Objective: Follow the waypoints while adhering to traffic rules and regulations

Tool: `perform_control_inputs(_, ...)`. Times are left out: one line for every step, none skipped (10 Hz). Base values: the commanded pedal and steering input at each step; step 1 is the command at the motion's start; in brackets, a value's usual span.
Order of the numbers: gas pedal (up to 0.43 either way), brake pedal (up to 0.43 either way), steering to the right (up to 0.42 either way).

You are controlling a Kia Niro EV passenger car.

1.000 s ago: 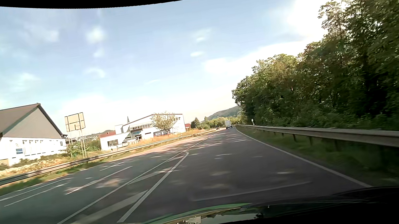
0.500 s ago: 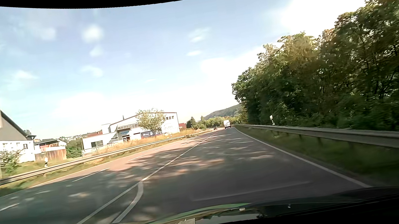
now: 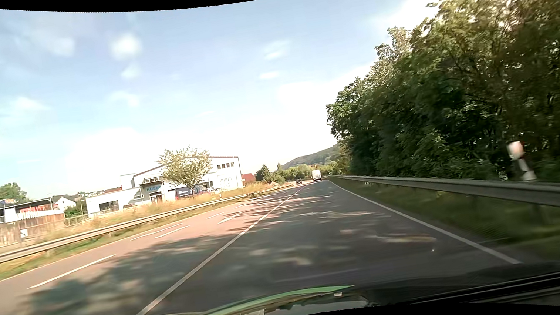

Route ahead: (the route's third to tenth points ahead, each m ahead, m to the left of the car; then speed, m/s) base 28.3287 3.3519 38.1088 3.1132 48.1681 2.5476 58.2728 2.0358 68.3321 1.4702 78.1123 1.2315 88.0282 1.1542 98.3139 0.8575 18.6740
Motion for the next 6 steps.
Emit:
perform_control_inputs(0.299, 0.0, 0.006)
perform_control_inputs(0.299, 0.0, 0.007)
perform_control_inputs(0.299, 0.0, 0.009)
perform_control_inputs(0.299, 0.0, 0.01)
perform_control_inputs(0.299, 0.0, 0.009)
perform_control_inputs(0.299, 0.0, 0.008)
